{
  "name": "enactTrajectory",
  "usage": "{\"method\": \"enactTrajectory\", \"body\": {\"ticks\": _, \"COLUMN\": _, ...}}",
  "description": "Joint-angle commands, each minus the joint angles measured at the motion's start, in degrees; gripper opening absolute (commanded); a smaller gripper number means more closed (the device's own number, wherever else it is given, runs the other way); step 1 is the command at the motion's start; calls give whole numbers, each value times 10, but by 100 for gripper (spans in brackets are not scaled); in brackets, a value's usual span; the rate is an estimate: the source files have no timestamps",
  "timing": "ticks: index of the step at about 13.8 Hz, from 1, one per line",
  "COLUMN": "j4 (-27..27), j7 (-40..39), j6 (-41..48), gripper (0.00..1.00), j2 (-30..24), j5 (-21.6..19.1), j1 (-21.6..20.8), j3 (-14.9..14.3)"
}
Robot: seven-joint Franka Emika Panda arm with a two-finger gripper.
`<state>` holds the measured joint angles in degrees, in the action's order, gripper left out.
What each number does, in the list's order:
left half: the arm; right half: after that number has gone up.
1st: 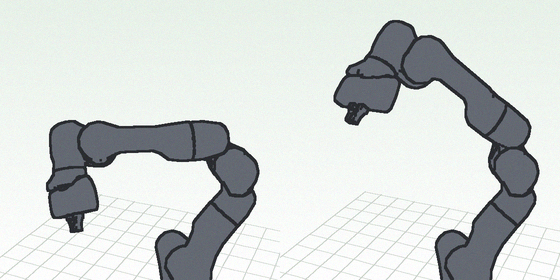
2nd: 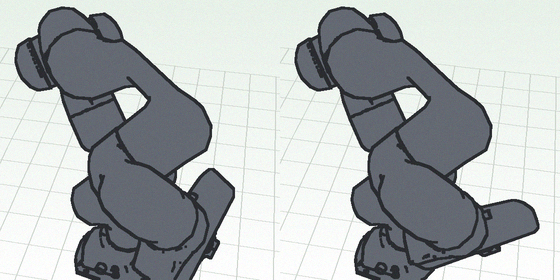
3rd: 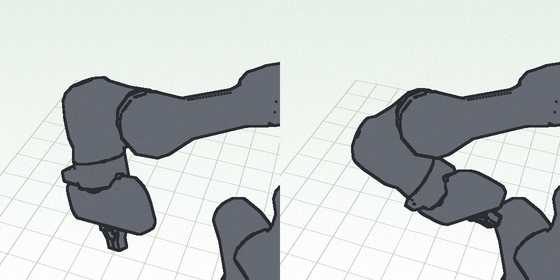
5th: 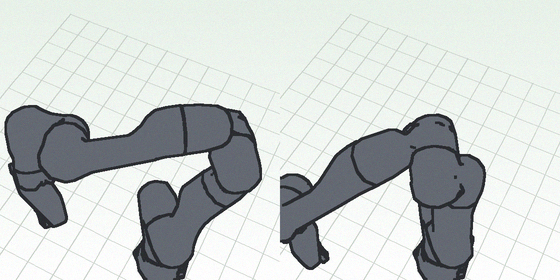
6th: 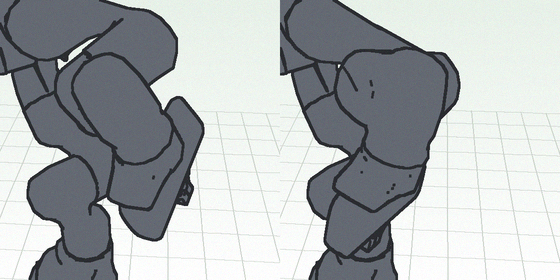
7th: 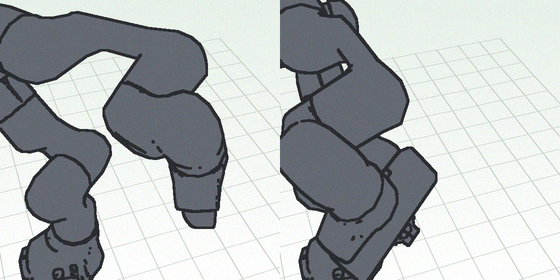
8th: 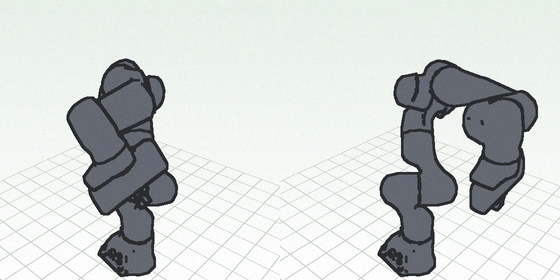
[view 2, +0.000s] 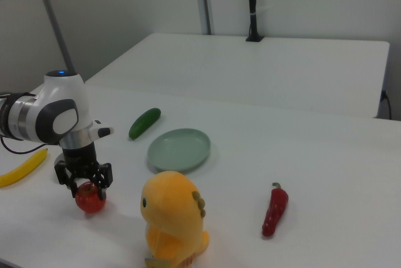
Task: Put the red apple in the bowl
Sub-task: 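Close the gripper around the red apple and lift it, then carry the red apple over the grey bowl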
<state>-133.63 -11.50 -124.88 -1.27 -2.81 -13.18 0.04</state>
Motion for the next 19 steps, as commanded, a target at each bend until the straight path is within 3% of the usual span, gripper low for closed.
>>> {"method": "enactTrajectory", "body": {"ticks": 1, "j4": 7, "j7": -3, "j6": -7, "gripper": 56, "j2": -11, "j5": -1, "j1": -7, "j3": -4}}
{"method": "enactTrajectory", "body": {"ticks": 6, "j4": 48, "j7": 31, "j6": -9, "gripper": 56, "j2": -17, "j5": -3, "j1": -8, "j3": -2}}
{"method": "enactTrajectory", "body": {"ticks": 10, "j4": 78, "j7": 32, "j6": -12, "gripper": 57, "j2": -12, "j5": -6, "j1": -8, "j3": 30}}
{"method": "enactTrajectory", "body": {"ticks": 14, "j4": 101, "j7": 34, "j6": -16, "gripper": 57, "j2": 2, "j5": -9, "j1": -27, "j3": 41}}
{"method": "enactTrajectory", "body": {"ticks": 15, "j4": 119, "j7": 44, "j6": -16, "gripper": 58, "j2": 13, "j5": -9, "j1": -30, "j3": 42}}
{"method": "enactTrajectory", "body": {"ticks": 17, "j4": 198, "j7": 69, "j6": -16, "gripper": 58, "j2": 91, "j5": -7, "j1": -40, "j3": 42}}
{"method": "enactTrajectory", "body": {"ticks": 19, "j4": 219, "j7": 71, "j6": -19, "gripper": 59, "j2": 113, "j5": -1, "j1": -41, "j3": 42}}
